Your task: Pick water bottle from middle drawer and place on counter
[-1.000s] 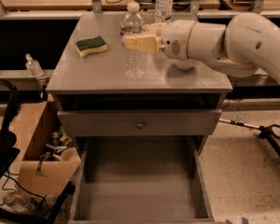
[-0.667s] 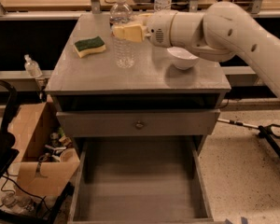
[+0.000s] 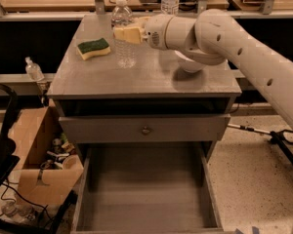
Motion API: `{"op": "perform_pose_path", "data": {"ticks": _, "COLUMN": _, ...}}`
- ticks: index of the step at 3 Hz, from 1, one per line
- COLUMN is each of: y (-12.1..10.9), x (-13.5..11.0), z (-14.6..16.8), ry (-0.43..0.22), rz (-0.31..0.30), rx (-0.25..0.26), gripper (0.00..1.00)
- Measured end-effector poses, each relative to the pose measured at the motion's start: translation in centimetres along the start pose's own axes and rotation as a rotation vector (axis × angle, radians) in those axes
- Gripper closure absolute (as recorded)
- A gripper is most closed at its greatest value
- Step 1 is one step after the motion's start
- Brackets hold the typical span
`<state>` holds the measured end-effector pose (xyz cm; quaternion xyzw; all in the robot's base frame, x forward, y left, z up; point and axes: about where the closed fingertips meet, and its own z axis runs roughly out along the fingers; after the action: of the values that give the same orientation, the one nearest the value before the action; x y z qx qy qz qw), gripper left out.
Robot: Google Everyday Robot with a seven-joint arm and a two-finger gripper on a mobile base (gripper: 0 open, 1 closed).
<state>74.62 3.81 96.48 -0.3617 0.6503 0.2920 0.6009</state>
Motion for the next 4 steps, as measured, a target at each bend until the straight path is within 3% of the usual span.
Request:
{"op": "perform_pose_path", "data": {"ticks": 1, "y": -1.4, "x": 2.1, "z": 1.7, "ry": -0.021, "rz": 0.02, "rx": 0.013, "gripper": 1.0}}
{"op": "perform_pose_path", "data": {"ticks": 3, "y": -1.9, "x": 5.0, "z": 3.6, "ry": 0.002, "rz": 0.05, "rx": 0.026, "gripper": 1.0}}
{"op": "perform_pose_path", "data": {"ticks": 4, "y": -1.9, "x": 4.6, "z": 3.5, "ry": 0.002, "rz": 0.05, "rx": 0.026, "gripper": 0.98}}
